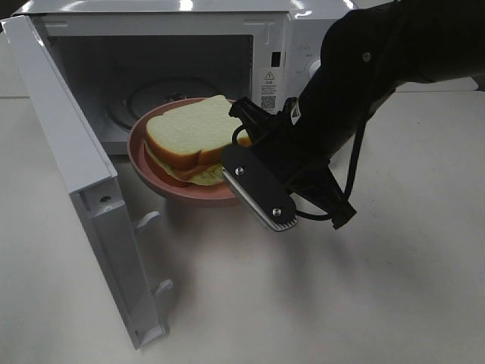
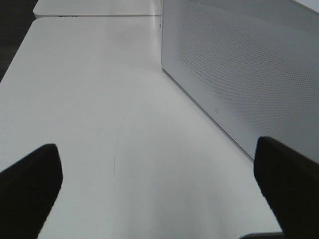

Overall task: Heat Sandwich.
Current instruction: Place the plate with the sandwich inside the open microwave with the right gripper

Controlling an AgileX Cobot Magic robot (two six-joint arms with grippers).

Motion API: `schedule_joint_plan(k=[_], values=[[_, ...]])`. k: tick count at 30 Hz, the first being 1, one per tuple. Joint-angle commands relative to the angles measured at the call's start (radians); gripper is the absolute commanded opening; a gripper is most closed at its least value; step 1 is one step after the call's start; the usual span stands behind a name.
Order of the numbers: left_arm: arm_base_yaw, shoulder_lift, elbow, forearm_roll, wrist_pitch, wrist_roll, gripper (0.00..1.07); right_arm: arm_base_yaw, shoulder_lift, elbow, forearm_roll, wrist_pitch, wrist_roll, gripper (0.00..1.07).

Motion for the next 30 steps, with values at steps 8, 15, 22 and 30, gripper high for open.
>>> schedule_joint_plan(k=[8, 15, 22, 30], values=[[0.002, -0.029, 0.003, -0.002, -0.003, -0.009, 1.01, 0.004, 0.056, -0.089, 0.012, -0.017, -0.003, 0.00], [0.002, -0.029, 0.003, -0.002, -0.003, -0.009, 1.01, 0.004, 0.094, -0.133, 0.012, -0.015, 0.001, 0.00], [0.002, -0.029, 0.003, -0.002, -0.003, -0.009, 1.01, 0.004, 0.159, -0.207, 0.008, 0.010, 0.022, 0.01], [0.002, -0.029, 0.003, -0.002, -0.003, -0.009, 1.01, 0.004, 0.228, -0.308, -0.010, 0.047, 0.069, 0.01]])
